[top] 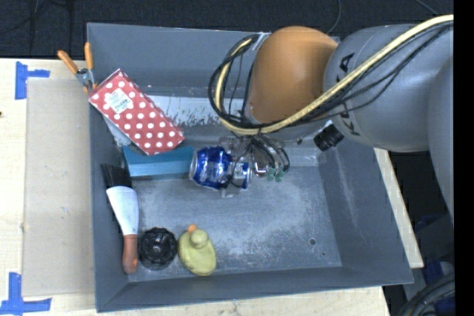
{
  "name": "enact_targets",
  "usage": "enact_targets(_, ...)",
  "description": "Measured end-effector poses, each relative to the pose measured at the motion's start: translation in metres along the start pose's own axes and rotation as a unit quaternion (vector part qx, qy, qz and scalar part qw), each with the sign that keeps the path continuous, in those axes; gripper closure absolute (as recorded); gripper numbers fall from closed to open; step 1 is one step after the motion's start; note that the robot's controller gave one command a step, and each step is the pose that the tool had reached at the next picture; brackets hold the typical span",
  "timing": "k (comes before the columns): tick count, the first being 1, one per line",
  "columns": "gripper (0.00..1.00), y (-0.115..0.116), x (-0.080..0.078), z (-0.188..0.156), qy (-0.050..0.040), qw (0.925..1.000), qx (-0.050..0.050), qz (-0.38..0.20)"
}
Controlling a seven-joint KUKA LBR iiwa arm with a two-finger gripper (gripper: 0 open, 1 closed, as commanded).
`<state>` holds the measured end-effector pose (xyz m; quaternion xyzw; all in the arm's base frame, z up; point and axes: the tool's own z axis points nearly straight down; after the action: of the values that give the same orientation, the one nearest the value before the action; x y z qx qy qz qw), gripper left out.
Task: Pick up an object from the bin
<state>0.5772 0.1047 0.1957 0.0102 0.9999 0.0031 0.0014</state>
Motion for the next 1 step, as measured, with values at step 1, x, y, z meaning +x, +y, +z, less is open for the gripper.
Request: enact_targets(1, 1.00, 0.0050, 0.0020, -0.0028, 0.0154, 0.9997, 0.003, 0.016)
